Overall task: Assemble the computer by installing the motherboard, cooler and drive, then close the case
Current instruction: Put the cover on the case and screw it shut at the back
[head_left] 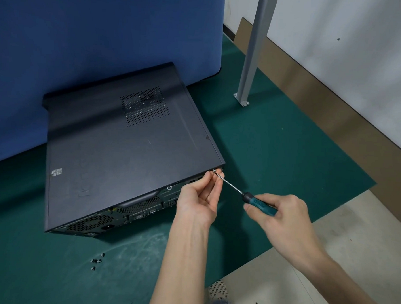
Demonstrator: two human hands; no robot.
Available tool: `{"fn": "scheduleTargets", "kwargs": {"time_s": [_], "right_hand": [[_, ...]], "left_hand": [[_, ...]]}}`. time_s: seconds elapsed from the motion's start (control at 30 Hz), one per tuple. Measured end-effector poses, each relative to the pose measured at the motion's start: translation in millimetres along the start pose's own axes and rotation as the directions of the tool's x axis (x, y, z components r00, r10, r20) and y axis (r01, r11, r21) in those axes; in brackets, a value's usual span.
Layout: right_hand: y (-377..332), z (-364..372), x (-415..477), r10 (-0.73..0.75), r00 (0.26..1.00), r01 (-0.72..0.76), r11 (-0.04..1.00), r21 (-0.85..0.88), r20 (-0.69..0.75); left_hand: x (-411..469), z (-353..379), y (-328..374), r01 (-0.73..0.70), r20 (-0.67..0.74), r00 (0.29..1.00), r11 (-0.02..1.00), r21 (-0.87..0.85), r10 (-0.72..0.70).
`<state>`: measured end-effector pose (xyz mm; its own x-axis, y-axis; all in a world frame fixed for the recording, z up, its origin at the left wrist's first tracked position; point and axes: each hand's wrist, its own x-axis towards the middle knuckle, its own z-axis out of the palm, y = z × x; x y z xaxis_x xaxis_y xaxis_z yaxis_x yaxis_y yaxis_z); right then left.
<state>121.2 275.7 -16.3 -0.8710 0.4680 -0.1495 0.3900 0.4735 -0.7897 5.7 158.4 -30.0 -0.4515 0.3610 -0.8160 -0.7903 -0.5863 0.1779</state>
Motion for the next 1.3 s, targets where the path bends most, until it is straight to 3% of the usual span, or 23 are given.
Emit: {"fn": "scheduleTargets", "kwargs": {"time_s": [0.27,0.43,0.5,0.57,0.63,0.67,0.77,0.87,0.97,1.0,1.03,1.1,1.13,1.17,1.2,1.23,1.3], "right_hand": [[6.1,8.8,-5.9,-0.055,0.997,0.050,0.995,-0.084,-0.062],[3.3,18.5,-16.3,-0.259,0.962,0.201,0.889,-0.412,-0.091],[5.4,22.3,-17.8,-0.288,0.953,0.220,0.870,-0.442,-0.094],[9.6,22.3,-14.6,-0.220,0.971,0.181,0.932,-0.314,-0.092],[15.7,20.7,-9.9,-0.051,0.997,0.050,0.999,-0.009,-0.058],[16.7,19.9,-8.8,0.055,0.998,-0.054,0.981,0.186,-0.003],[13.6,20.5,-8.7,0.283,0.937,-0.350,0.745,0.568,0.205],[11.9,19.8,-8.7,0.318,0.871,-0.492,0.572,0.657,0.375],[9.6,16.7,-8.3,0.278,0.842,-0.537,0.507,0.674,0.462],[7.8,17.4,-7.9,0.274,0.860,-0.508,0.546,0.666,0.431],[7.7,20.5,-8.0,0.262,0.902,-0.426,0.664,0.614,0.343],[6.4,29.4,-7.6,0.117,0.991,-0.128,0.957,0.259,0.059],[6.1,34.8,-8.4,0.067,0.998,-0.063,0.987,0.149,-0.017],[5.5,37.9,-9.0,0.080,0.996,-0.074,0.979,0.192,-0.026],[4.6,36.9,-8.9,0.159,0.987,-0.157,0.908,0.389,0.027],[4.5,34.7,-7.4,0.255,0.954,-0.296,0.733,0.612,0.156],[5.1,28.5,-7.1,0.313,0.851,-0.519,0.374,0.769,0.422]], "left_hand": [[1.4,-0.7,1.1,0.019,0.006,1.000,1.000,-0.018,-0.019],[1.9,-0.6,2.4,0.021,0.004,1.000,0.999,-0.027,-0.021],[2.3,-1.4,2.4,0.016,0.006,1.000,1.000,-0.025,-0.016],[2.5,-2.5,0.7,-0.001,0.010,1.000,1.000,-0.022,0.001],[3.7,-2.8,-2.8,-0.049,0.013,0.999,0.999,-0.009,0.049],[5.2,-2.8,-5.5,-0.088,0.009,0.996,0.996,0.000,0.088],[9.1,-3.3,-13.6,-0.211,0.012,0.977,0.974,0.078,0.211],[7.1,-3.0,-19.5,-0.252,0.084,0.968,0.938,0.239,0.238],[6.7,1.5,-22.5,-0.337,0.103,0.941,0.884,0.324,0.322],[6.6,4.0,-23.5,-0.371,0.082,0.927,0.863,0.344,0.366],[6.3,6.1,-24.1,-0.402,0.059,0.910,0.840,0.364,0.410],[5.9,9.3,-25.1,-0.443,0.024,0.880,0.802,0.399,0.474],[5.3,9.7,-25.6,-0.454,0.016,0.871,0.791,0.410,0.492],[4.9,9.0,-25.5,-0.460,0.014,0.866,0.786,0.412,0.499],[4.6,7.2,-25.3,-0.458,0.023,0.870,0.789,0.408,0.493],[4.5,4.6,-25.5,-0.448,0.048,0.881,0.798,0.404,0.471],[3.6,-0.6,-25.8,-0.420,0.129,0.905,0.807,0.415,0.405]]}}
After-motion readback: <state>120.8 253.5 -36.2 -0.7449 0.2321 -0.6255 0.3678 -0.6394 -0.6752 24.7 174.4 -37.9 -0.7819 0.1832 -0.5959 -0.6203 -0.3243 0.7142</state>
